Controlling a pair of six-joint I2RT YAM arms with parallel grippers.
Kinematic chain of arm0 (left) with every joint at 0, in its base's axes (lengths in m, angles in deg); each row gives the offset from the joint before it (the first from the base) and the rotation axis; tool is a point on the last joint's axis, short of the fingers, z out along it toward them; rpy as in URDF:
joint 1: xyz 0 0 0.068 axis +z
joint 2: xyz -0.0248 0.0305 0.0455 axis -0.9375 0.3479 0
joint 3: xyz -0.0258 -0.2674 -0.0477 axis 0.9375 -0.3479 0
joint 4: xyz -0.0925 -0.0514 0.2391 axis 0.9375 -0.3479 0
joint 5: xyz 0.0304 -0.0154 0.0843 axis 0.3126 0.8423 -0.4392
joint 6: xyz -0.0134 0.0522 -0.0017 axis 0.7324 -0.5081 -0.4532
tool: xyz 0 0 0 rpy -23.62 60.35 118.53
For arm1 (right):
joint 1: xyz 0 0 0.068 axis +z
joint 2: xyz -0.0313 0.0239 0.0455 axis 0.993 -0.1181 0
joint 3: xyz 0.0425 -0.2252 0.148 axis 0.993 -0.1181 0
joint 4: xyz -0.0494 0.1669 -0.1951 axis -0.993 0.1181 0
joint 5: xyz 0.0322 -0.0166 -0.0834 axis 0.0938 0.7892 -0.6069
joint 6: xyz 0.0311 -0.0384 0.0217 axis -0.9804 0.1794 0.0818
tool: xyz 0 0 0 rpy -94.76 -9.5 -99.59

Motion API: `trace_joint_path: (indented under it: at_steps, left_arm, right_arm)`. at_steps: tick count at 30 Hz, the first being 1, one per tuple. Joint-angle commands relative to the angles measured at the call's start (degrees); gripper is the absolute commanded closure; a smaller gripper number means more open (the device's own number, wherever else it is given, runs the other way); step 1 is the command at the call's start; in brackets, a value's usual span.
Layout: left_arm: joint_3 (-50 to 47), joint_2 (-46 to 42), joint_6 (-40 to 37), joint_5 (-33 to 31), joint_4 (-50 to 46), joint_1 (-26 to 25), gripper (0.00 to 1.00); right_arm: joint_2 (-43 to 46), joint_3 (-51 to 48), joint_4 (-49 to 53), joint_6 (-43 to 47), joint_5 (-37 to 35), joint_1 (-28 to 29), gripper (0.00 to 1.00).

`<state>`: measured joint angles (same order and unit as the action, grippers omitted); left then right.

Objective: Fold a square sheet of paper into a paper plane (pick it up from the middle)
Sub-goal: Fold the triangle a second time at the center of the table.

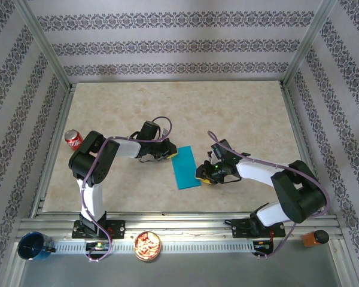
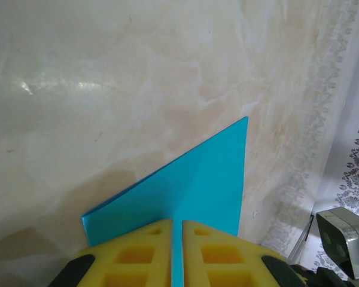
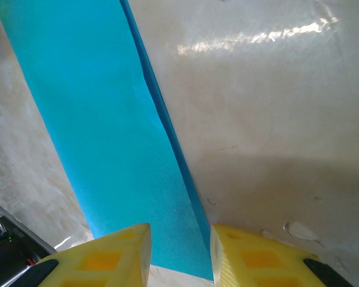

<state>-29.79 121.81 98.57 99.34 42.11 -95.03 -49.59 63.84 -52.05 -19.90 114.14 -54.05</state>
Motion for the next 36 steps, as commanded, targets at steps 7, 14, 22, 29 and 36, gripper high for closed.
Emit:
trace_joint_path:
  at_steps: [7, 14, 22, 29, 36]
  left_arm:
    - [-0.86, 2.89, -1.71, -0.83, -1.42, 0.48, 0.87]
    - [-0.27, 3.3, -1.88, -0.18, -1.31, 0.38, 0.87]
    - [0.81, 3.74, -2.93, 0.66, -2.37, 0.41, 0.87]
    - [4.04, 5.38, -6.2, 3.37, -3.82, 0.25, 0.87]
    - [8.7, 7.24, -10.22, 5.48, -7.81, -0.08, 0.87]
  right_arm:
    - [-2.08, -0.03, -0.98, -0.27, 1.74, 1.14, 0.68]
    - [-1.9, 0.23, -4.48, -0.93, 4.58, 1.33, 0.73]
    - [-1.14, -0.39, -8.76, -3.01, 5.64, -0.11, 0.74]
    - [-3.8, 0.88, -11.84, -2.68, 7.74, -2.43, 0.71]
    - [-8.17, 2.21, -15.83, -2.6, 10.82, -4.41, 0.71]
